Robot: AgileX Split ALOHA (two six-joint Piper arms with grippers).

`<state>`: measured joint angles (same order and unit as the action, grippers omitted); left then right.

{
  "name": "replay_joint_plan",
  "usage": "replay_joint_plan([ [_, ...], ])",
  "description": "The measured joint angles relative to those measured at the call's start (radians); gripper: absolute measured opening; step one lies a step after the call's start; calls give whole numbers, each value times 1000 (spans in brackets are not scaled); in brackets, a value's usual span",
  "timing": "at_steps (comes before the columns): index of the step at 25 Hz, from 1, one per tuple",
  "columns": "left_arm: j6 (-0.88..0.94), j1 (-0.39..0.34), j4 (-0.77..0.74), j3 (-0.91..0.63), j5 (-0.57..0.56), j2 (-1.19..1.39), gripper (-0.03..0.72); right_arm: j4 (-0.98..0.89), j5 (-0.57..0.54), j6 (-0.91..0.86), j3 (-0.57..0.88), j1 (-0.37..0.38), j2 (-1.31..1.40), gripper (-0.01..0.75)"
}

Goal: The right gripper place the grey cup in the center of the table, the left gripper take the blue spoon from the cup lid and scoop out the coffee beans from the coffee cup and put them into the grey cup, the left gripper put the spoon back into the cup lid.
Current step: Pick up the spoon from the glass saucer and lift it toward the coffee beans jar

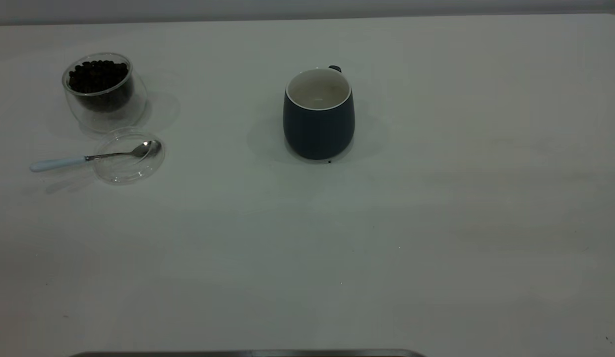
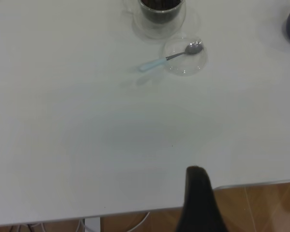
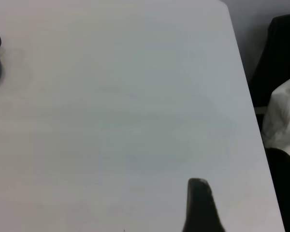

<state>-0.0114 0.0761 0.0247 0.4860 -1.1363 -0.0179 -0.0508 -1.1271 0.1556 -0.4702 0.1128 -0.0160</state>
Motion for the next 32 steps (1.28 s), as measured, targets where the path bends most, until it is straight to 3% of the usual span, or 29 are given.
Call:
replay_joint_plan([
  [22, 11, 0, -4, 1, 2, 0, 582, -1, 0, 0, 0, 0, 0, 459],
  [27, 77, 0, -30, 84, 161, 66, 582, -1, 0, 0, 0, 0, 0, 459],
  [32, 86, 2, -32, 179, 294, 353, 548, -1, -1, 0, 0, 0, 0, 459],
])
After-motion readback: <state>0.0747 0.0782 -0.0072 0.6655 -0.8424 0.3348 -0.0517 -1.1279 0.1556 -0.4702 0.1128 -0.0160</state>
